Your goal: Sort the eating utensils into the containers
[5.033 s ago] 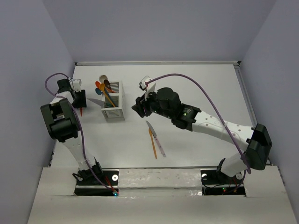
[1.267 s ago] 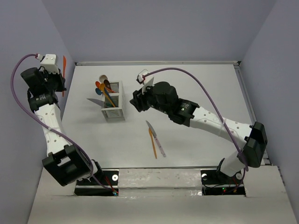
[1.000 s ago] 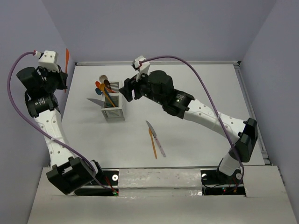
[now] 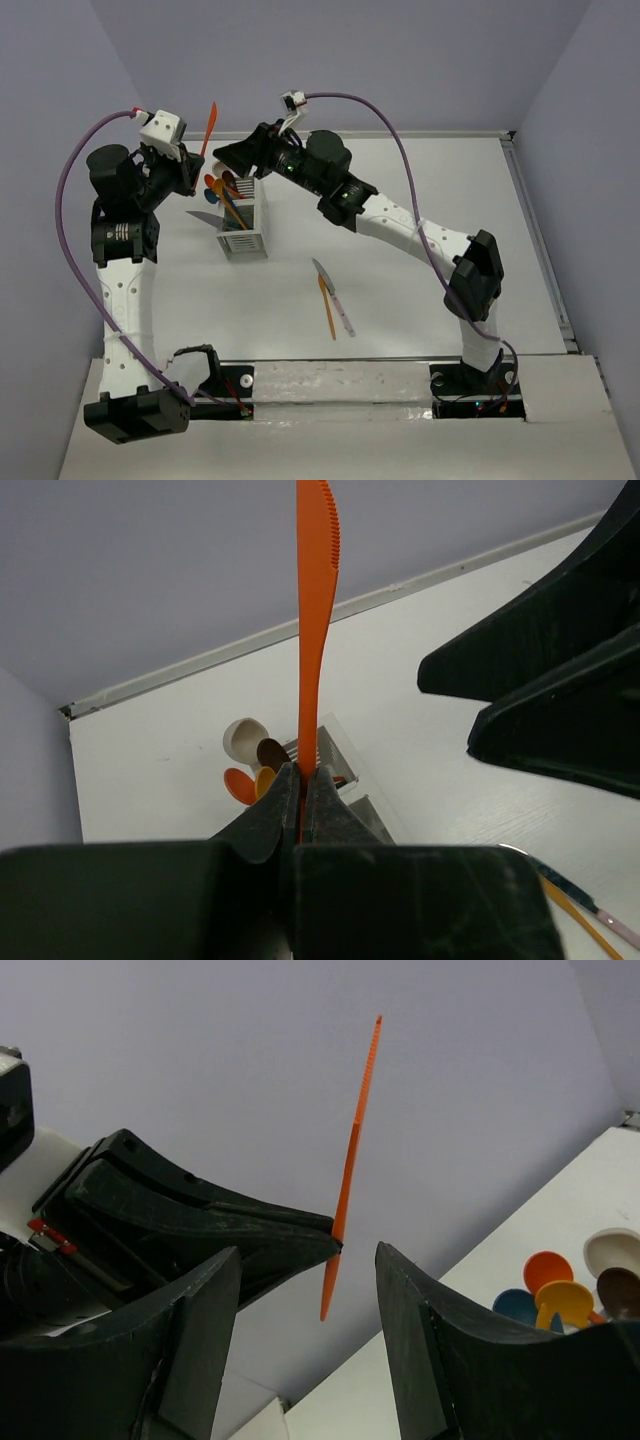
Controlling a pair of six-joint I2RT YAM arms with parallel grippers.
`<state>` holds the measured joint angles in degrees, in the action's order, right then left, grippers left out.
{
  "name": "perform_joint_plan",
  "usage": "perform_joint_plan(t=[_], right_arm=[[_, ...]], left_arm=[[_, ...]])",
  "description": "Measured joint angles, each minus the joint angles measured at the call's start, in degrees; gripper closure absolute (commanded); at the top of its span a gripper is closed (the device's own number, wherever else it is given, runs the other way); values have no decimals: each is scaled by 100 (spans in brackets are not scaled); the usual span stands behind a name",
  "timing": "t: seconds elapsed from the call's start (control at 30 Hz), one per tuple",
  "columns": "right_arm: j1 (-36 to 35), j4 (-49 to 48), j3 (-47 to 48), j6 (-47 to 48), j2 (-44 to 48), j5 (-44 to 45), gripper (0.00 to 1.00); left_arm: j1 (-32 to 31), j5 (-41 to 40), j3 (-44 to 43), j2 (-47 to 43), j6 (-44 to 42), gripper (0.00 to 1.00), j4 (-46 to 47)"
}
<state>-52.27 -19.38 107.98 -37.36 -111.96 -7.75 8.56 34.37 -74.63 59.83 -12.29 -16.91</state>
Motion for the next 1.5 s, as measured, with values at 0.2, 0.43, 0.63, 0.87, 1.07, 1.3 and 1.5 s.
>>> perform_joint_plan(t=[0.2, 0.43, 0.63, 0.87, 1.07, 1.3, 1.5], right_arm=[[-33, -90, 26, -199, -282, -52, 38], [-31, -83, 76, -396, -402, -17, 39], [-33, -140, 310, -514, -498, -17, 41], [-33, -173, 367, -638, -669, 105, 42], [-28, -129, 503, -684, -870, 199, 49], [-33, -17, 846, -634, -1025, 195, 73], [-20, -11, 881, -702, -1150, 181, 100]], left_arm=[[-120, -66, 7, 2, 59, 100, 35], [-208, -129, 155, -2, 83, 100, 101], [-284, -175, 201, -2, 85, 100, 101], [-365, -192, 203, -13, 92, 100, 107], [-433, -210, 245, -35, 92, 100, 111], [-498, -210, 494, -50, 22, 100, 107], [-498, -286, 494, -57, 22, 100, 76]])
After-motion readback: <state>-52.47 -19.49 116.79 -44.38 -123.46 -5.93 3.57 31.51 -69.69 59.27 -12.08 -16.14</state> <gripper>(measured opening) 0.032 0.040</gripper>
